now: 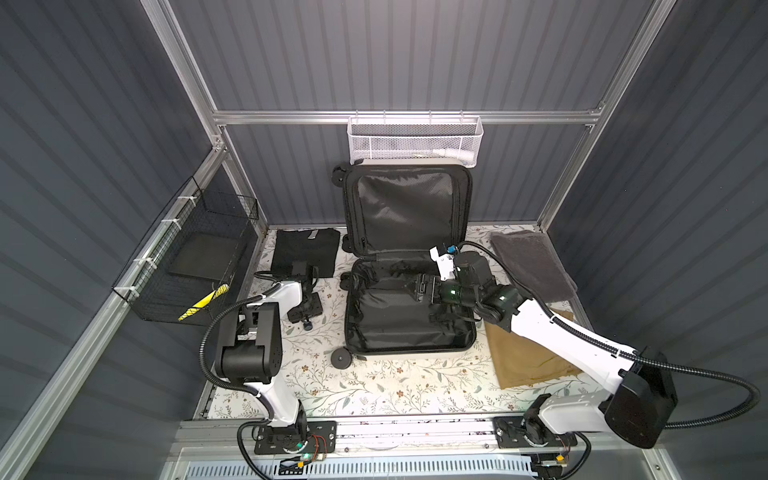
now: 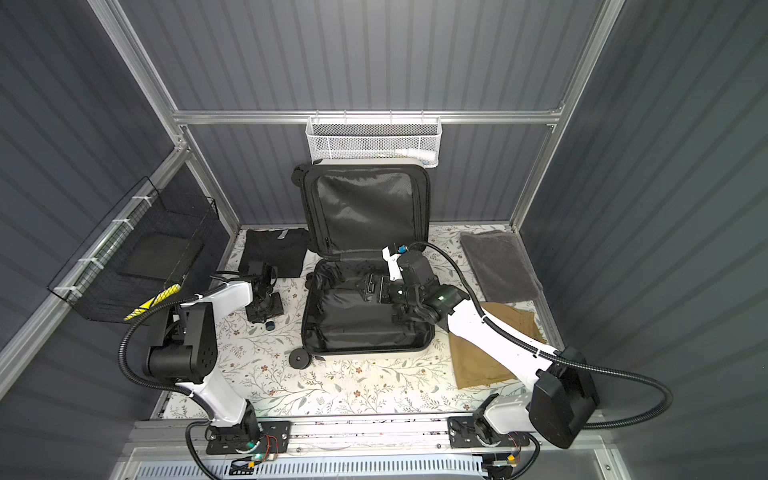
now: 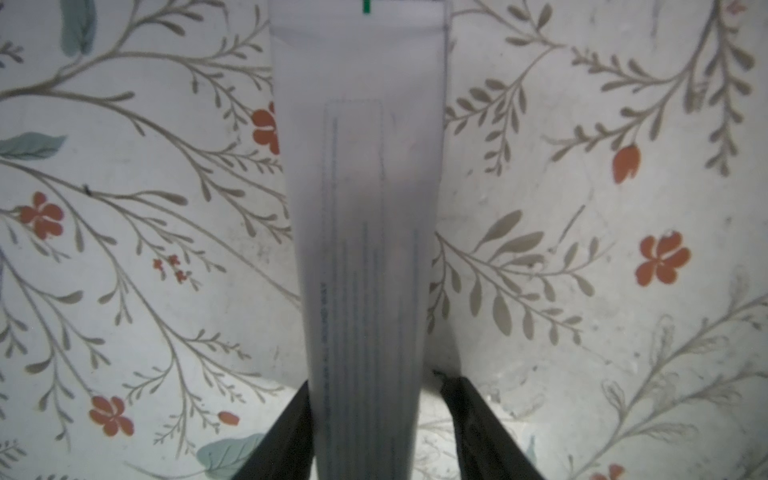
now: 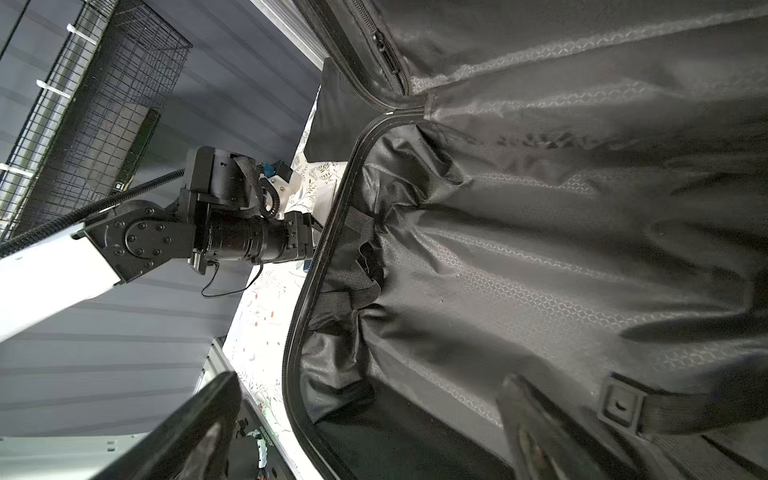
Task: Pack the luggage
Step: 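Grasp the white toothpaste tube with the left gripper while the right reaches the suitcase, then carry the tube over the suitcase with the left gripper while the right holds the lining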
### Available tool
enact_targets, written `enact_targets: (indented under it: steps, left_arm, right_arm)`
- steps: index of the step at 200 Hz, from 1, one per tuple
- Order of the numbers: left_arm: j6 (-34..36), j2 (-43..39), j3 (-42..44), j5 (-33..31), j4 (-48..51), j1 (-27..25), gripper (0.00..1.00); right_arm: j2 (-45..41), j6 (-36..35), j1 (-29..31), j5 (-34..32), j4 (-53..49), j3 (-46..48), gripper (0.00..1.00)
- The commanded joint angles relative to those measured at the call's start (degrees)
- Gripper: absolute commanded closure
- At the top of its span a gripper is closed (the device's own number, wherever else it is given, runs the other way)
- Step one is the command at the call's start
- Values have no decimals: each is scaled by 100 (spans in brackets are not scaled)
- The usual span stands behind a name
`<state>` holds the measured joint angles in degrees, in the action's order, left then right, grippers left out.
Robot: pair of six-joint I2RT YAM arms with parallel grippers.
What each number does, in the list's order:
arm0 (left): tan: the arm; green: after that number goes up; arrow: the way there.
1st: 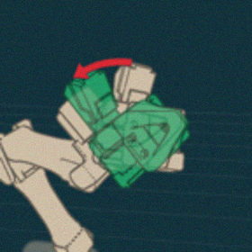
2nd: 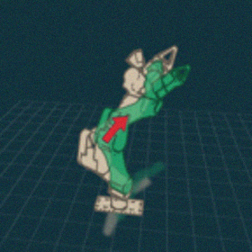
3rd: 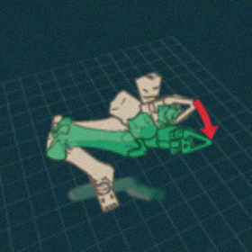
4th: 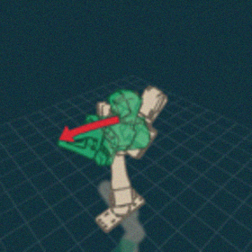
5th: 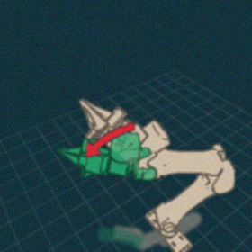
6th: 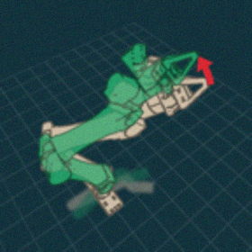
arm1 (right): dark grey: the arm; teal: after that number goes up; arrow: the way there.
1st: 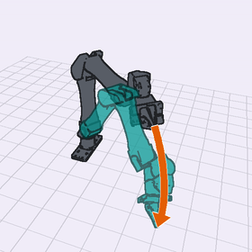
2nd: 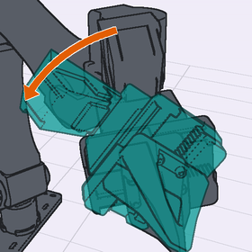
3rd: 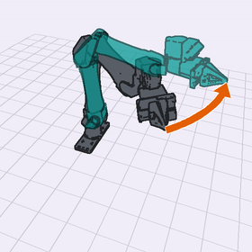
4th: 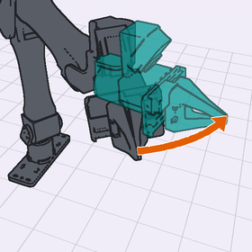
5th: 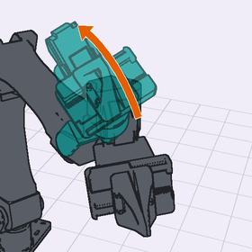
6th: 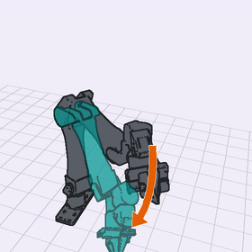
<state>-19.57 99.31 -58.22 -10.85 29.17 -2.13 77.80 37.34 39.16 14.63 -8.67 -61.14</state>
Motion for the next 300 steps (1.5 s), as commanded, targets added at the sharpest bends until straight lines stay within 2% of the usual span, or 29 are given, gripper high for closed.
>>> enact_targets:
  steps: [1, 78, 107, 157, 192, 229, 300]
  left_arm:
    - [22, -114, 242, 125, 180, 37, 52]
    - [258, -1020, 249, 469, 538, 37, 71]
    - [489, -1496, 143, 925, 685, 29, 77]
    - [711, -2373, 6, 1824, 611, -148, 78]
    - [801, -2769, -160, 2184, 363, -769, 78]
    - [738, -2774, -467, 2494, 189, -1329, 78]
    - [718, -2364, -1036, 2348, 85, -2456, 80]
  right_arm:
    - [75, 28, 19, -4, -131, -209, 1]
    - [447, 15, -5, 168, -249, -592, 1]
    - [627, 136, -69, 378, -243, -750, 1]
    - [907, 459, -187, 1010, -11, -916, 2]
    - [1060, 778, -316, 1414, 297, -895, 2]
    - [1123, 1049, -481, 1758, 612, -856, 4]
    - [1097, 1249, -786, 2038, 839, -862, 9]
